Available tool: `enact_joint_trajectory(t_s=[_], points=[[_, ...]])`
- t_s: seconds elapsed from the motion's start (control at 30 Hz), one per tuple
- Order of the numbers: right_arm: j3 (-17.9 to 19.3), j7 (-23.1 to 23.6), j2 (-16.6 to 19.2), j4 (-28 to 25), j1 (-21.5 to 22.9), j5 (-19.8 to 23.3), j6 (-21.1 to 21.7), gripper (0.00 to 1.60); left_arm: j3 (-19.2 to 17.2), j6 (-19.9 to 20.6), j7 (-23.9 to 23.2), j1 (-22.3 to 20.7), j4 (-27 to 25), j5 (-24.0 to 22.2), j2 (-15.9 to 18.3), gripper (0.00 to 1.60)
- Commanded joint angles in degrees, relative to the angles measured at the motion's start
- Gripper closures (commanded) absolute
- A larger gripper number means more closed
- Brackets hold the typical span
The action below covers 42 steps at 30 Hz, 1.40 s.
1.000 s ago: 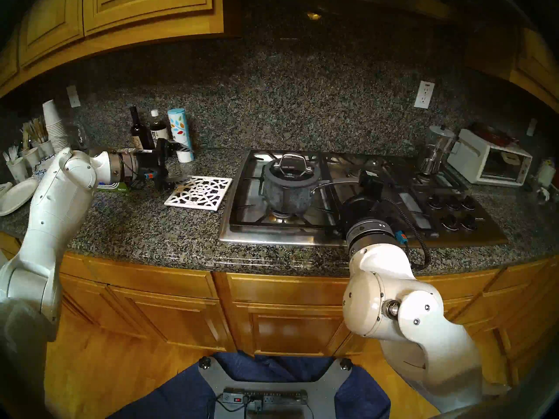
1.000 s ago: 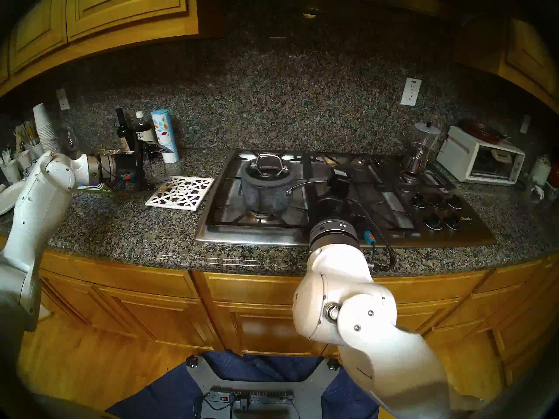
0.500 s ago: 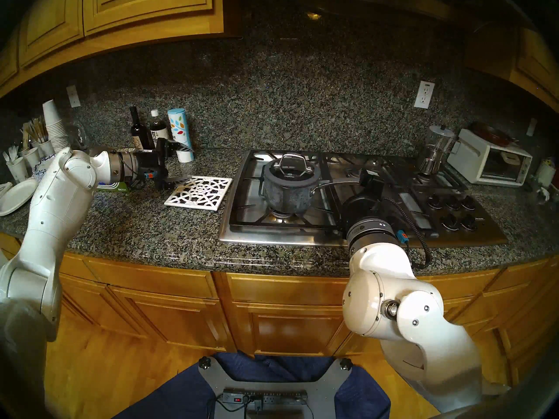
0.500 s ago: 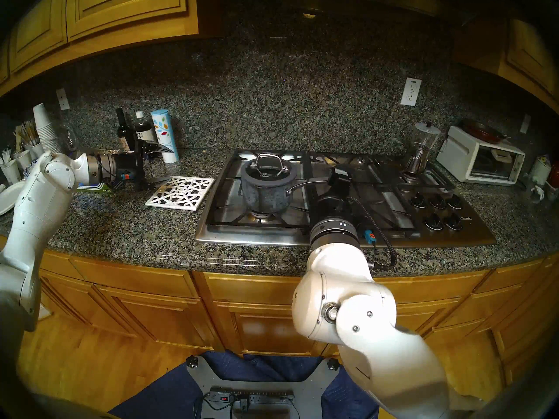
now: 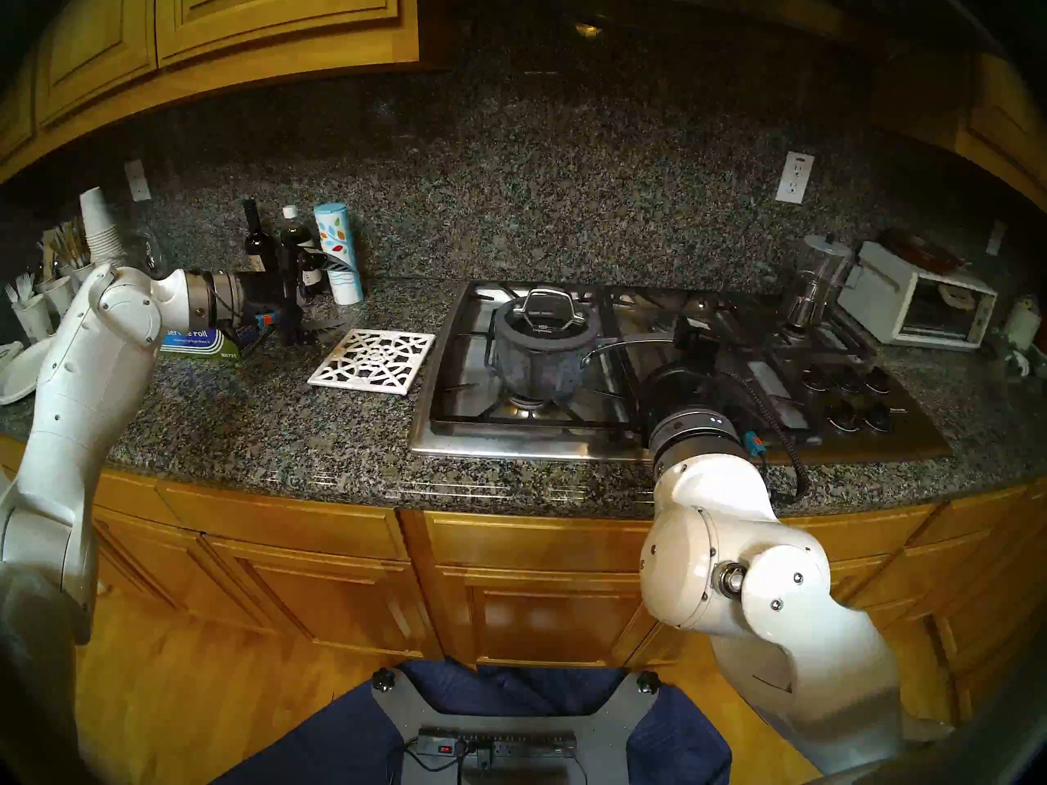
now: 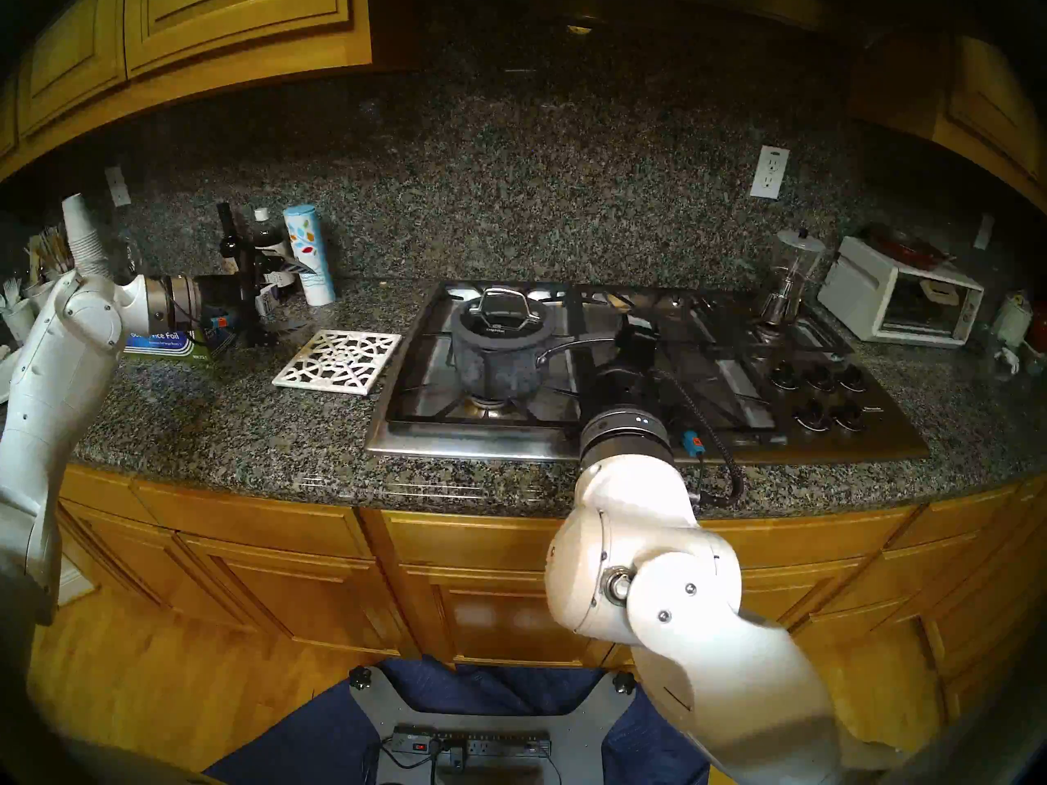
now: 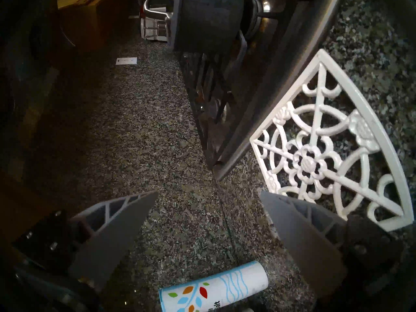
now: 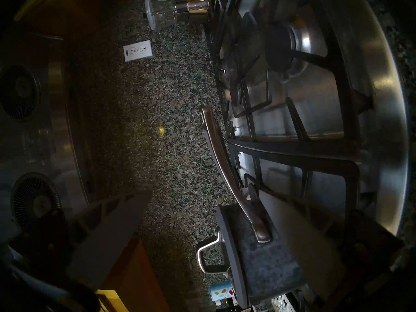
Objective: Pick up the pot, put it on the stove, take off the pot lid
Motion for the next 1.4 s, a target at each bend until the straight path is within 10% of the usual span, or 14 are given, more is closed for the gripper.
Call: enact_joint_trajectory(t_s=[0.0, 0.83, 1.37], points=[[0.2, 0.5, -0.2, -1.6, 1.2, -1.3, 0.1, 0.00, -2.2, 2.7, -2.7, 0.2, -5.7, -5.6, 3.8, 0.00], [0.2, 0.0, -0.5, -1.6, 1.1, -2.0, 0.1, 0.00, -9.8, 17.1, -12.7, 16.6, -27.1, -26.0, 12.1, 0.00], [0.1, -0.9, -0.6, -1.6, 1.2, -3.1, 0.1, 0.00, -15.0, 26.1, -11.9, 24.8, -38.9, -27.0, 11.1, 0.00]])
